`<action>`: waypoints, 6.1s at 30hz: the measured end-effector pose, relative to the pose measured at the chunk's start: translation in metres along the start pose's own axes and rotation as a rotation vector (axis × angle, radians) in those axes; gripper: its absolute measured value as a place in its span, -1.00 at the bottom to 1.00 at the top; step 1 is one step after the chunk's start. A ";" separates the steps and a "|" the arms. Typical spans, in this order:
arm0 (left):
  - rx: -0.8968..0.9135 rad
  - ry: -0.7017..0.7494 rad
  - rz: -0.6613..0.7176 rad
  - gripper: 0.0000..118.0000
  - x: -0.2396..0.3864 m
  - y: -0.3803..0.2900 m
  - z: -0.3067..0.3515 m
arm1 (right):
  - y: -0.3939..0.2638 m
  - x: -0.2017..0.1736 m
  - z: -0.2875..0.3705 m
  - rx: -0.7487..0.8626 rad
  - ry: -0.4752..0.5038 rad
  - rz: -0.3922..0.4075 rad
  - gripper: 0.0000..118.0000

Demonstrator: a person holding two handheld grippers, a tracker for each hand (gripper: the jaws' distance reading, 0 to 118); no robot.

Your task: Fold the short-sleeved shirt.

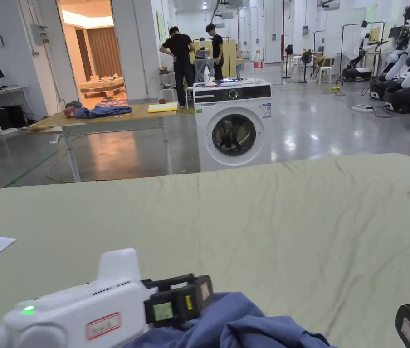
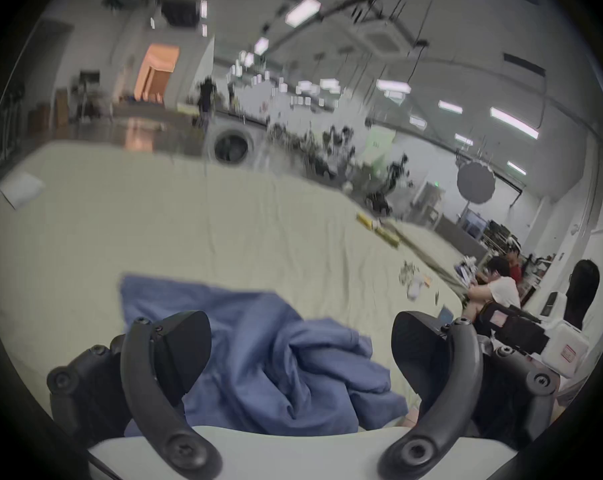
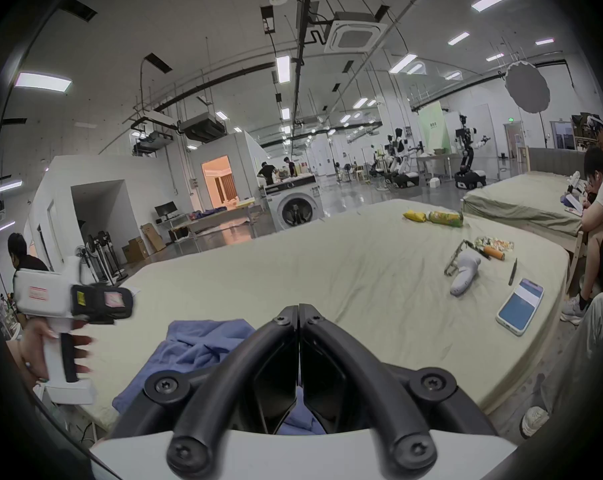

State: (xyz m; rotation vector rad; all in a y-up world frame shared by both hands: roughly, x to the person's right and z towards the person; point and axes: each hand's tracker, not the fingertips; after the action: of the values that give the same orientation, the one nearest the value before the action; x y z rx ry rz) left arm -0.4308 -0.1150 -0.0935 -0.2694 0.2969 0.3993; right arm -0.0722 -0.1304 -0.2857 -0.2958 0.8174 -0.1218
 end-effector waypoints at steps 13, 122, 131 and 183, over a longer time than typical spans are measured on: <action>0.412 0.529 -0.182 -1.00 0.022 -0.118 0.120 | -0.041 -0.031 0.009 0.321 0.036 0.156 -1.00; 0.110 0.532 -0.026 -0.99 -0.168 0.113 -0.055 | 0.137 0.002 -0.316 -0.139 0.059 0.283 -0.93; -0.227 0.430 0.133 -0.99 -0.178 -0.070 -0.002 | -0.042 0.097 -0.236 -0.484 0.096 0.246 -0.93; -0.358 0.420 0.068 -0.89 -0.191 0.039 -0.044 | -0.009 -0.036 -0.059 0.091 0.225 0.149 -1.00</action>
State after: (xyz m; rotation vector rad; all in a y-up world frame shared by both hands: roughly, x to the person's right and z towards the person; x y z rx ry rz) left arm -0.6255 -0.1586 -0.0779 -0.6990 0.6488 0.4612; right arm -0.1403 -0.1433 -0.2956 -0.1355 1.0514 -0.0529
